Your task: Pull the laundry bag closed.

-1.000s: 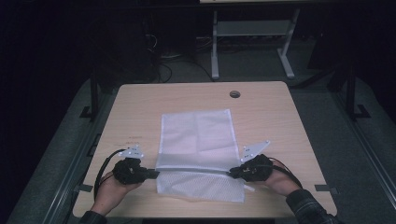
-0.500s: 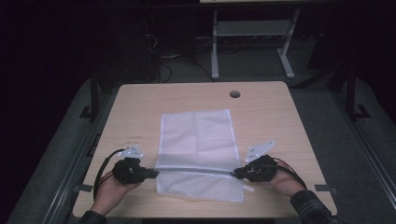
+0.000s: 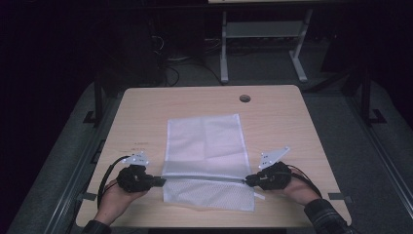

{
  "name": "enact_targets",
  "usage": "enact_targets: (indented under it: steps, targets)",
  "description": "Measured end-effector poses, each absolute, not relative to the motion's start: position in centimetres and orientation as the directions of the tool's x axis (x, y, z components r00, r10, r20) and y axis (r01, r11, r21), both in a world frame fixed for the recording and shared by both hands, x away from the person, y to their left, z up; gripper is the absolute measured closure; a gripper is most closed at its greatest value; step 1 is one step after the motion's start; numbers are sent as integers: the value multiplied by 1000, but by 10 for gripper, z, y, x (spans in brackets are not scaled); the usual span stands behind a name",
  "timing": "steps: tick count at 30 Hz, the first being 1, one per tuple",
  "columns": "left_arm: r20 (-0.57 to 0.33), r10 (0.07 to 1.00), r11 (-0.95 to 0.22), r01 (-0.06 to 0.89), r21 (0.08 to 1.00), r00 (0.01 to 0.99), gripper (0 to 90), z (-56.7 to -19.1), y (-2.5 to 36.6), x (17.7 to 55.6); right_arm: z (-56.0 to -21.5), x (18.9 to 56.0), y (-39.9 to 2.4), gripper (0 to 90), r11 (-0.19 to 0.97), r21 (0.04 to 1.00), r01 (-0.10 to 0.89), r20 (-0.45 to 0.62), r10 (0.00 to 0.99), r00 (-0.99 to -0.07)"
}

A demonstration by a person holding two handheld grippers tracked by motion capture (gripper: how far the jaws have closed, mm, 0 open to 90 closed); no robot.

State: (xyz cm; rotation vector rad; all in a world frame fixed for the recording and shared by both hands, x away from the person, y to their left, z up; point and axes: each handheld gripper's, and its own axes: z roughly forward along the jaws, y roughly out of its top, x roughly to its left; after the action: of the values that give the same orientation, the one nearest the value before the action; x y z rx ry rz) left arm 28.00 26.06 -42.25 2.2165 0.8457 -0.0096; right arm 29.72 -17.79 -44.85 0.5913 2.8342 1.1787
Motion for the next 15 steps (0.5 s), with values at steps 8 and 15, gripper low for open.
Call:
enact_targets:
  steps: [8,15]
  targets:
    - [-256,570,-497,576,649,780,808,-423,262,280,-449,298,-178,472,611,700,370,151,380,-913]
    - [-230,586,-503,571,649,777,481,-422,261,281,-443,296,-182,317,566,728,386,143,426,-893]
